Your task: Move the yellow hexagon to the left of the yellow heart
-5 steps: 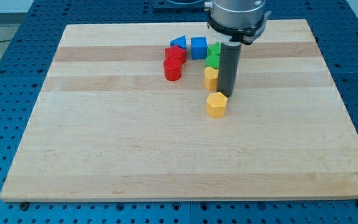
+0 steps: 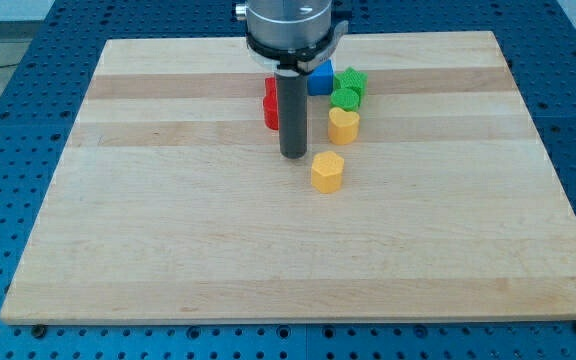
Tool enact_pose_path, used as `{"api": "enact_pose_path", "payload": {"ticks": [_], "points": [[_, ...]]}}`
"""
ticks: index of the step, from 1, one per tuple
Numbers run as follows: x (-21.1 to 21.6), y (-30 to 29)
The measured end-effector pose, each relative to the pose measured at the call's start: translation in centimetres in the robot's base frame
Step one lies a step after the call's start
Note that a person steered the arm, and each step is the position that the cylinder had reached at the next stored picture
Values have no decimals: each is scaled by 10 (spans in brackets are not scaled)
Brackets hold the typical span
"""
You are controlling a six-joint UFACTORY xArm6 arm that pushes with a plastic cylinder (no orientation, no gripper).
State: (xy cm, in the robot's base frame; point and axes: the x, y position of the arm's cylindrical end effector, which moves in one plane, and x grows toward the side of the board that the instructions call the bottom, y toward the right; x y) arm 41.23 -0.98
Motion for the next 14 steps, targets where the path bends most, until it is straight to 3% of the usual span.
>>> {"api": "enact_pose_path", "payload": {"ticks": [1, 7, 9, 11, 12, 14], "points": [[-21, 0], [-53, 52], [-53, -1], [-4, -5], [-3, -18], [-27, -124]]}}
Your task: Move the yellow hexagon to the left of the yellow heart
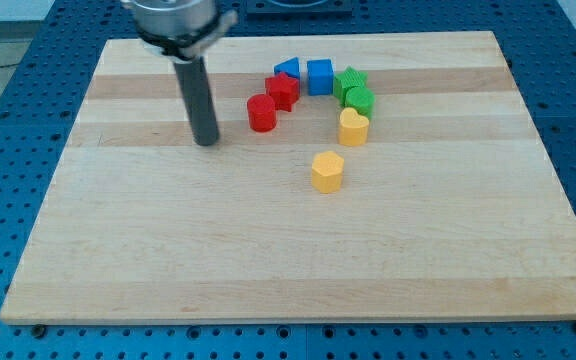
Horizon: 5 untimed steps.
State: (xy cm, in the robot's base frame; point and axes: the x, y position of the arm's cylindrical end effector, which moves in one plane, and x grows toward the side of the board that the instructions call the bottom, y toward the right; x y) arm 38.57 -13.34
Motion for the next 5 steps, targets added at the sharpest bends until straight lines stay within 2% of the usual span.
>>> {"api": "enact_pose_path", "payload": {"ticks": [1, 5], "points": [[-12, 4], [-13, 68]]}}
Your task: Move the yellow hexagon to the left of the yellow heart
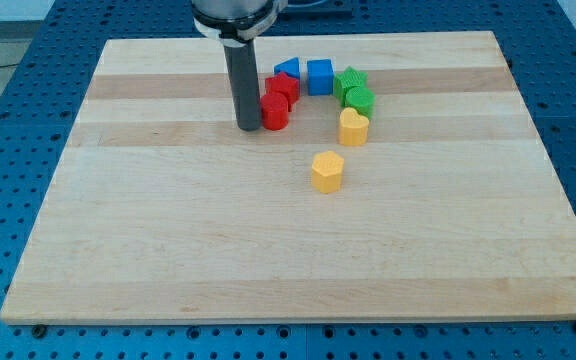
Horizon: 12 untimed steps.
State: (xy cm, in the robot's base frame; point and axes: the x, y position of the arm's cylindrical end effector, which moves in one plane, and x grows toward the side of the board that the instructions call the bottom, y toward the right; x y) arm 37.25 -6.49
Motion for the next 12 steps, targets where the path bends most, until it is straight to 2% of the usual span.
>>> {"api": "enact_pose_path", "payload": {"ticks": [2, 3, 4, 5, 6, 10, 12], "points": [[0, 0], [46, -2], [113, 33], [144, 80], [140, 97], [68, 82], [71, 83]]}}
